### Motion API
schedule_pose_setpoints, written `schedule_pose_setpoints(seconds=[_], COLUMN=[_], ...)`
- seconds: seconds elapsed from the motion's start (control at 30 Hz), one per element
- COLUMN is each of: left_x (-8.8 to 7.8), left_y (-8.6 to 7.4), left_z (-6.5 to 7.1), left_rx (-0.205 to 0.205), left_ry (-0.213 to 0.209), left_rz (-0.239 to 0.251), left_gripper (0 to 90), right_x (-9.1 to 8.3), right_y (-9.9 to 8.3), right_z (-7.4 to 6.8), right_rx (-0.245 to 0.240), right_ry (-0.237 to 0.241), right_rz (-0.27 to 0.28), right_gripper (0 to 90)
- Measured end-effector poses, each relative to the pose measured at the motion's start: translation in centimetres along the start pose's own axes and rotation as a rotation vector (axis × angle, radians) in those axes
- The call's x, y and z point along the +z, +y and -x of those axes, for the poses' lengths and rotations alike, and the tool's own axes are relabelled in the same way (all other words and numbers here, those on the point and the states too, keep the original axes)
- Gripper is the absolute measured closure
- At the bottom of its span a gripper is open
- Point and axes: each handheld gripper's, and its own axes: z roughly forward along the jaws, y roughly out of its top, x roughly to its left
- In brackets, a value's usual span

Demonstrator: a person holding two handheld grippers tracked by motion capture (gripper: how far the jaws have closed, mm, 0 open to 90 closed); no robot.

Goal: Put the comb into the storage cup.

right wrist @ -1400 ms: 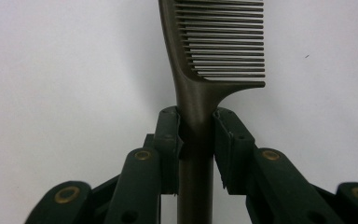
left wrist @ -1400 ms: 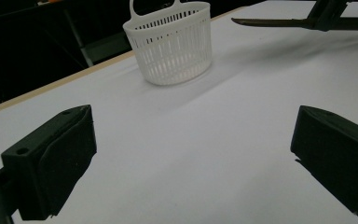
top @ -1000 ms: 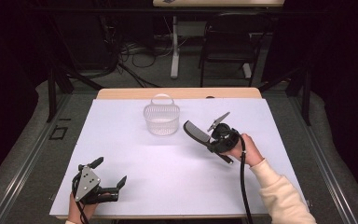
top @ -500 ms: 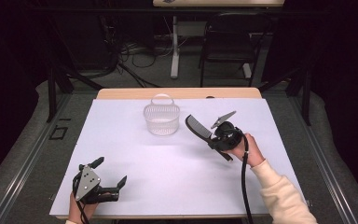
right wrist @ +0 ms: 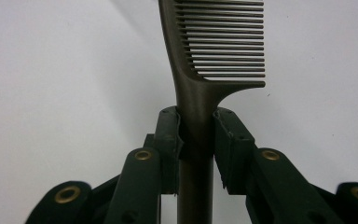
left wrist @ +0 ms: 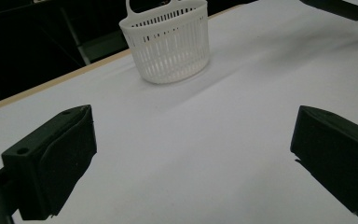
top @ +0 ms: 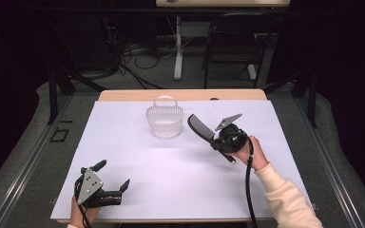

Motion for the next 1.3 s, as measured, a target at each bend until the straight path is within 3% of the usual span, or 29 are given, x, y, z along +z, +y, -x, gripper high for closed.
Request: schedule_pose_setpoints(seconds=[0.7, 1.3], left_x=[0.06, 0.08], left_y=[0.02, -0.02], left_z=[0.05, -0.02], left_rx=[0.004, -0.001], left_ry=[-0.002, 0.003], left_rz=[-0.003, -0.005], left_gripper=[0.4, 0.4], right_x=[0.30, -0.06], right_y=[0.23, 0.65], right_z=[-0.87, -0.98], right_rx=[-0.042, -0.045], right_ry=[-0.013, -0.023], right_rz=[0.064, 0.115], right_gripper=[72.4, 72.4])
